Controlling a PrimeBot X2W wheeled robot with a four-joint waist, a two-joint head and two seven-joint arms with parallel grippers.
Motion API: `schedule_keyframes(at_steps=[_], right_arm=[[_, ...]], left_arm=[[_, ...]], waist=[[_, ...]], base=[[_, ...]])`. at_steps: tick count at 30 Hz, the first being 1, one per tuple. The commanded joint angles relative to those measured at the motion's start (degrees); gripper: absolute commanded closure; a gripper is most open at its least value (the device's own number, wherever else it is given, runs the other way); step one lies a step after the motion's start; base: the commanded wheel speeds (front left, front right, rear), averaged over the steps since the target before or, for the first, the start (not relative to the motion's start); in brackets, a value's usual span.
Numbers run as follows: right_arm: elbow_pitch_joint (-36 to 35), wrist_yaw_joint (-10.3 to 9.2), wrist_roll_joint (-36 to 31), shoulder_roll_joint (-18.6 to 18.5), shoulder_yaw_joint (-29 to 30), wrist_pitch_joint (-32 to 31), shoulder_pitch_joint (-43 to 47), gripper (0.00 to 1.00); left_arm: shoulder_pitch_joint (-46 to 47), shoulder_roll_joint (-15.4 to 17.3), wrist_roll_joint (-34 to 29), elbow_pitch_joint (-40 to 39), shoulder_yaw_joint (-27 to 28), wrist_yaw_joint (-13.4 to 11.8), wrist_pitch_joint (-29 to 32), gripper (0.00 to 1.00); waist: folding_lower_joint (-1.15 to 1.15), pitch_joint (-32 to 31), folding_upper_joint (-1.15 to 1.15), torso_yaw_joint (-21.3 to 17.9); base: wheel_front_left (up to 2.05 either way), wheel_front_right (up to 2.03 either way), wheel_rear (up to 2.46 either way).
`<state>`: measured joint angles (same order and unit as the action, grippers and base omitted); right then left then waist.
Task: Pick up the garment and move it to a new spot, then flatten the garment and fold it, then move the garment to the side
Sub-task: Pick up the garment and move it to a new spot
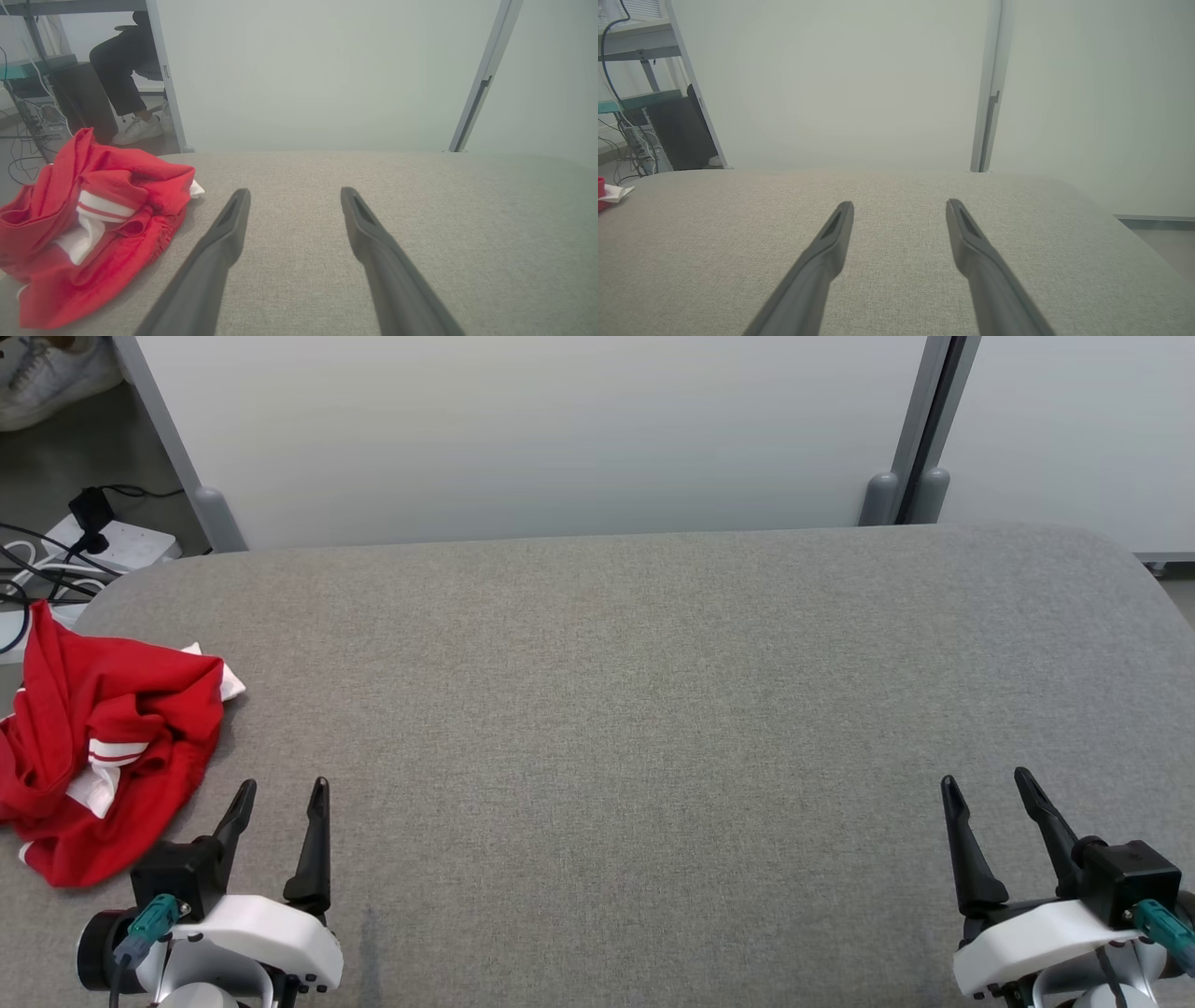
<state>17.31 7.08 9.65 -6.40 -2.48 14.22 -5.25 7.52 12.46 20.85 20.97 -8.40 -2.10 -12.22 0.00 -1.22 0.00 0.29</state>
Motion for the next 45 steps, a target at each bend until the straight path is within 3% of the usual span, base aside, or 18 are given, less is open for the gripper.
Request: schedule_keyframes(at_steps=[1, 12, 34, 45], right_arm=[[-1.28, 0.41, 0.32, -0.55, -1.28, 0.77, -0.77, 0.0], [-1.48, 0.41, 0.55, -0.31, -0.65, 0.78, -0.44, 0.0], [-2.34, 0.41, 1.27, 0.68, -3.62, 0.78, -0.84, 0.0], [-2.41, 0.41, 0.86, 1.24, -3.66, 0.78, -0.74, 0.0]], left_arm=[[3.01, 1.63, 0.36, -1.16, 1.86, -0.54, -0.05, 0.0], [3.53, 1.68, 0.93, -0.5, 1.48, -0.87, 0.2, 0.0], [3.24, 2.36, 2.32, -0.65, 2.15, -2.44, -0.1, 0.0], [3.17, 2.33, 3.1, -0.42, 1.94, -2.52, -0.31, 0.0]], waist=[[0.0, -0.02, 0.0, 0.02], [0.0, -0.02, 0.0, 2.23], [0.0, 0.02, 0.0, 20.08], [0.0, 0.18, 0.0, 22.95]], base=[[0.0, 0.0, 0.0], [0.0, 0.0, 0.0], [0.0, 0.0, 0.0], [0.0, 0.0, 0.0]])
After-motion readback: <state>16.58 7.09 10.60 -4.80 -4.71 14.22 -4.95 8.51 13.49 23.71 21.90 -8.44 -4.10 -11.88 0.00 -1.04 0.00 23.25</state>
